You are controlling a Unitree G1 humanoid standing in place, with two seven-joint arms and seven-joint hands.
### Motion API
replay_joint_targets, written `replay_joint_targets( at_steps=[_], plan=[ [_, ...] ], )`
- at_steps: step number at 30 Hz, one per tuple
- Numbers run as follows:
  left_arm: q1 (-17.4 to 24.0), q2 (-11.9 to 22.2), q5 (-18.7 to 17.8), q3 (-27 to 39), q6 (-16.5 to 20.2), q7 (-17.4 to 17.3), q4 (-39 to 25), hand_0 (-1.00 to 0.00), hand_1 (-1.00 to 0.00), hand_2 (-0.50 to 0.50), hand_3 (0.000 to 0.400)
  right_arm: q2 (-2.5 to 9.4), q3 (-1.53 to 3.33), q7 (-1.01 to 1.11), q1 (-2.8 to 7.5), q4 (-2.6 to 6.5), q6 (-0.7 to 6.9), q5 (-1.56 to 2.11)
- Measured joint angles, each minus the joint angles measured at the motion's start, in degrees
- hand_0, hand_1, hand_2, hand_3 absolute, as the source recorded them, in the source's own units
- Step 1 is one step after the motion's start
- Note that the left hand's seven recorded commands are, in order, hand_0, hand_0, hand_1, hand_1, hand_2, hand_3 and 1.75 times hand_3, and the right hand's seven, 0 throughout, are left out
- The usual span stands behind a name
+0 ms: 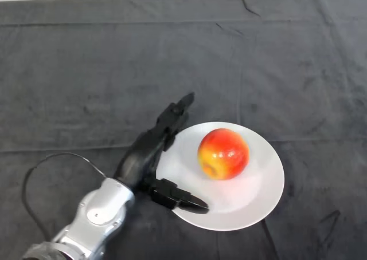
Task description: Move the apple to the plate
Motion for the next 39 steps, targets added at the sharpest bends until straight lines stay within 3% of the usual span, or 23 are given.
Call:
replay_joint_targets(
  at_steps=[6, 19, 26, 39],
  plan=[
    [0.02, 3.36, -2.11, 6.18, -3.25, -1.17, 1.1, 0.0, 0.0, 0.0, 0.0, 0.0, 0.0, 0.0, 0.0, 0.0, 0.0, 0.0],
    [0.16, 3.86, -3.85, 15.24, -7.84, -1.19, 6.45, 0.0, 0.0, 0.0, 0.0, 0.0, 0.0, 0.0, 0.0, 0.0, 0.0, 0.0],
    [0.24, 4.06, -5.9, 20.61, -9.84, -3.24, 8.53, 0.0, 0.0, 0.0, 0.0, 0.0, 0.0, 0.0, 0.0, 0.0, 0.0, 0.0],
    [0.24, 5.42, -9.72, 29.37, -10.87, -5.8, 14.09, 0.0, 0.0, 0.0, 0.0, 0.0, 0.0, 0.0, 0.0, 0.0, 0.0, 0.0]
  ],
)
